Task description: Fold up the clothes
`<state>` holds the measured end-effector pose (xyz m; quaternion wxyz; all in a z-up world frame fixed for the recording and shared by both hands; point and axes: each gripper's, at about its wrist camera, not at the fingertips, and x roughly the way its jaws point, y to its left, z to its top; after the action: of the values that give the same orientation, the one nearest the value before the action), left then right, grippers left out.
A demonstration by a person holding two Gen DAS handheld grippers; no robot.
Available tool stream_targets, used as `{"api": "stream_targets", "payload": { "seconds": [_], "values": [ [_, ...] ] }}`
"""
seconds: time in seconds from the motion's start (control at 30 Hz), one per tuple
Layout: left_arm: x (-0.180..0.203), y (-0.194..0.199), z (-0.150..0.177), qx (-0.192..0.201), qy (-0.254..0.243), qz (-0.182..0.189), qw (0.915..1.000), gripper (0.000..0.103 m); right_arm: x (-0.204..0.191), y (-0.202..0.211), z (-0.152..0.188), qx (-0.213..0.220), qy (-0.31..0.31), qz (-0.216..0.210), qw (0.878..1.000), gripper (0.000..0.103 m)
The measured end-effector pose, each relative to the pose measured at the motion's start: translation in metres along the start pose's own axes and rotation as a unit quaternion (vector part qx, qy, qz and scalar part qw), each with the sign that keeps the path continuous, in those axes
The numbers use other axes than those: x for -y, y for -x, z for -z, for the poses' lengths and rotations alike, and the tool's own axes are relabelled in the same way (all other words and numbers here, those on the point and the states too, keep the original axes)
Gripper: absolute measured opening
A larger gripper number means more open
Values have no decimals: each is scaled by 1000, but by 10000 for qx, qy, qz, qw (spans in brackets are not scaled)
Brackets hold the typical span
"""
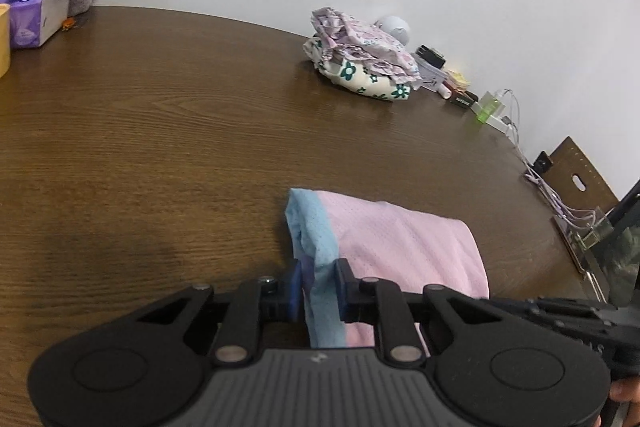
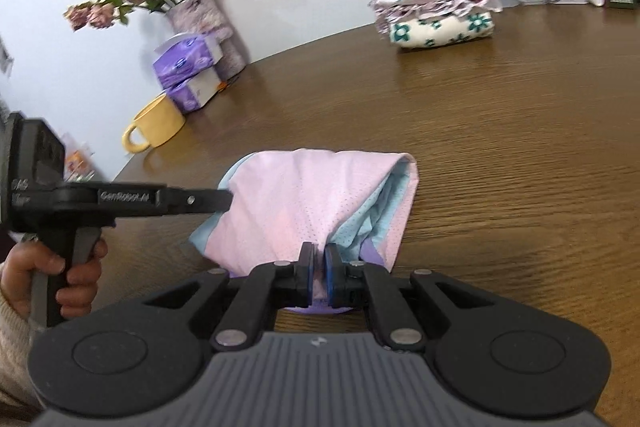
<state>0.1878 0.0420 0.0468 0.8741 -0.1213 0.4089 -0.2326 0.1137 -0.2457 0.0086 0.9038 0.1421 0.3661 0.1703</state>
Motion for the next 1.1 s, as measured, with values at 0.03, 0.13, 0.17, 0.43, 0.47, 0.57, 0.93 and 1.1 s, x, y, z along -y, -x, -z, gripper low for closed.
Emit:
{"api": "stream_targets", "payload": {
  "seconds": [0.03, 0.13, 0.17, 0.43, 0.47, 0.57, 0.93, 1.1],
  "values": [
    [-1, 1, 2, 6, 13, 31, 10000, 15, 0, 1, 0, 33, -3, 72, 10000, 6],
    [-4, 5, 5, 29, 136, 92, 9999, 16, 1, 3, -4, 133, -29, 101, 9999, 10],
    [-4, 5, 5, 20, 186, 98, 9998, 16, 2, 4, -6, 169, -35, 91, 9998, 12],
    [-5, 3, 7, -65, 298, 233, 9993, 5, 17, -15, -11, -111, -439, -271, 9986, 10],
    [-4, 5, 5, -37, 298, 276, 9992, 5, 20, -16, -11, -143, -544, -424, 9975, 3],
    [-4, 10, 2, 34, 420, 461, 9980, 4, 25, -7, -21, 12, -668, -601, 9960, 2],
    [1, -6, 13, -178, 443, 405, 9980, 5, 34, -8, -12, -106, -415, -170, 9989, 3],
    [3, 8, 7, 69, 395, 263, 9989, 23, 36, 5, -14, 135, -417, -119, 9990, 18]
  ]
}}
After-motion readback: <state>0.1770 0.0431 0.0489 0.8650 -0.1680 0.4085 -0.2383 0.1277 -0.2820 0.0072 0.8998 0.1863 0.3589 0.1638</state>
